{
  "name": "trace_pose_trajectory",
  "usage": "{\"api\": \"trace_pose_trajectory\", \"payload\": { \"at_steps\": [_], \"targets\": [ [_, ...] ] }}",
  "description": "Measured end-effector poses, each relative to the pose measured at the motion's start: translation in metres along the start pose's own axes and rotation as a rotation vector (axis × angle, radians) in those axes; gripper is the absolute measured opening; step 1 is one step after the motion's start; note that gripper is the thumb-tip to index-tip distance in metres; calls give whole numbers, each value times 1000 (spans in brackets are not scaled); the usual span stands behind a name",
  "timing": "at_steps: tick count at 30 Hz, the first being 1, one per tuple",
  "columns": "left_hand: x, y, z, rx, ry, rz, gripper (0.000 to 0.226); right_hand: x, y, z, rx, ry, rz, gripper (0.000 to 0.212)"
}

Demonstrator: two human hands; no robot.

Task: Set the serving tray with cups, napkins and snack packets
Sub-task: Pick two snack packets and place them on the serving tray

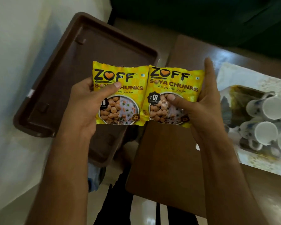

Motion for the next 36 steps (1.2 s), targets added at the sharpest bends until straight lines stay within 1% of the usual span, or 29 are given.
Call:
{"api": "trace_pose_trajectory", "payload": {
  "at_steps": [2, 4, 6, 9, 10, 14, 19, 23, 28, 36],
  "targets": [
    [-5, 14, 34, -29, -2, -3, 19, -8, 6, -36, 25, -17, 8, 123],
    [-10, 26, 70, -52, -7, 1, 21, -16, 12, -73, 65, -36, 16, 112],
    [-15, 37, 103, -69, -13, -1, 20, -21, 18, -110, 126, -48, 14, 94],
    [-26, 49, 165, -93, -26, -1, 19, -22, 21, -174, 155, -10, 14, 61],
    [-28, 53, 180, -105, -30, 2, 20, -21, 23, -189, 163, -4, 24, 56],
    [-41, 72, 242, -154, -54, 6, 28, -25, 36, -257, 213, 1, 15, 45],
    [-51, 87, 299, -179, -93, 35, 21, -26, 48, -325, 278, 33, 22, 43],
    [-54, 88, 324, -164, -124, 65, 19, -26, 51, -370, 305, 53, 34, 42],
    [-49, 81, 329, -135, -154, 95, 19, -26, 52, -407, 357, 86, 40, 40],
    [-50, 74, 327, -61, -186, 96, 15, -25, 51, -446, 429, 154, 60, 46]
  ]
}}
Point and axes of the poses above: each hand's wrist, its own y-axis away from the middle knuckle, its own z-axis out of the palm, x = y × z, the point moved 9 cm from there along -y, towards the middle knuckle, and after that the axes turned 10 degrees about -z, right-handed, at the moved point
